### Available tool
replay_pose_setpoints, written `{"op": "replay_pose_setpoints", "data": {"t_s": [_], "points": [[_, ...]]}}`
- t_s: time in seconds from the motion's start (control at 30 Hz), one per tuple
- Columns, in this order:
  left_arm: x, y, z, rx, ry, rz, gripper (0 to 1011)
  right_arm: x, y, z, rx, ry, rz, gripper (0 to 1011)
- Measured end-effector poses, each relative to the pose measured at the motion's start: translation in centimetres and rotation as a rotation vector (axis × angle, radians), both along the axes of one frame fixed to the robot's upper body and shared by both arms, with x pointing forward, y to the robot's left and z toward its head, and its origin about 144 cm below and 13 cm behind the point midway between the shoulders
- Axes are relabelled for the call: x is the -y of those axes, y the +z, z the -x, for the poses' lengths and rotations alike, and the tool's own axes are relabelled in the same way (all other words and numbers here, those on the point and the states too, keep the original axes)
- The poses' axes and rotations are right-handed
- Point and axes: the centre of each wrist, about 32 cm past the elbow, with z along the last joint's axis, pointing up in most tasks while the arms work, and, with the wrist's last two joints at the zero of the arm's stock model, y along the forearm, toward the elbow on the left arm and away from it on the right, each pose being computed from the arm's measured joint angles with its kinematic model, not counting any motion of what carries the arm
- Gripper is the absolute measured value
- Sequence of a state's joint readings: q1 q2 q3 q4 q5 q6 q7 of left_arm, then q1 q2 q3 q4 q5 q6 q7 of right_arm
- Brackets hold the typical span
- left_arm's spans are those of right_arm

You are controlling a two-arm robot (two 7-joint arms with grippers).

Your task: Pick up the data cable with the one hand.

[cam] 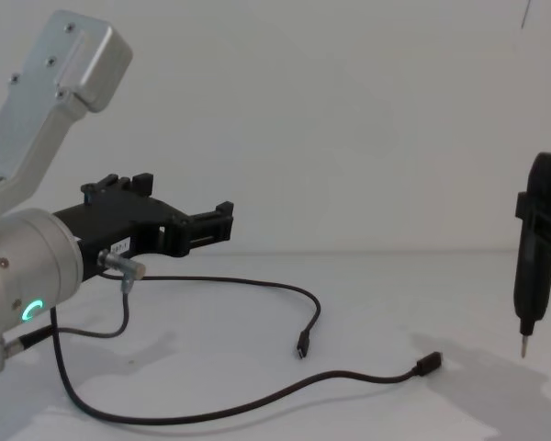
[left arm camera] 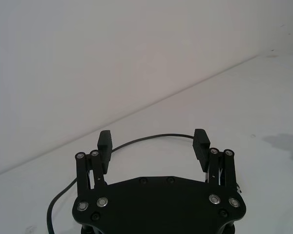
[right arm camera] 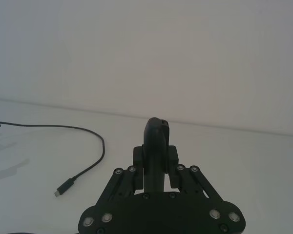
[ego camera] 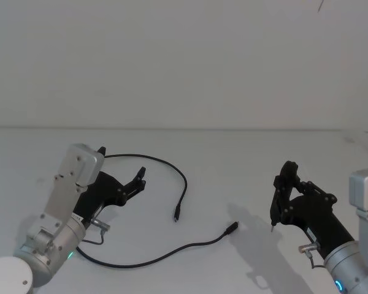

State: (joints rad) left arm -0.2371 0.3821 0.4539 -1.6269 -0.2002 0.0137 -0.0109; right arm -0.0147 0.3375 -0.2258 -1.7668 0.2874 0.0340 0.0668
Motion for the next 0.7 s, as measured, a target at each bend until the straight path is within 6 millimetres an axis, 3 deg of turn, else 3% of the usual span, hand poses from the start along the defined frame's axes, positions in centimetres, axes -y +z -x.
{"op": "replay_pose_setpoints", "data": {"t_s": [0.7], "points": [[0.0,-0.02,0.0,-0.001,0.0,0.0,1001,0.0,0.0,0.0,0.0,0.0,0.0,279]]}}
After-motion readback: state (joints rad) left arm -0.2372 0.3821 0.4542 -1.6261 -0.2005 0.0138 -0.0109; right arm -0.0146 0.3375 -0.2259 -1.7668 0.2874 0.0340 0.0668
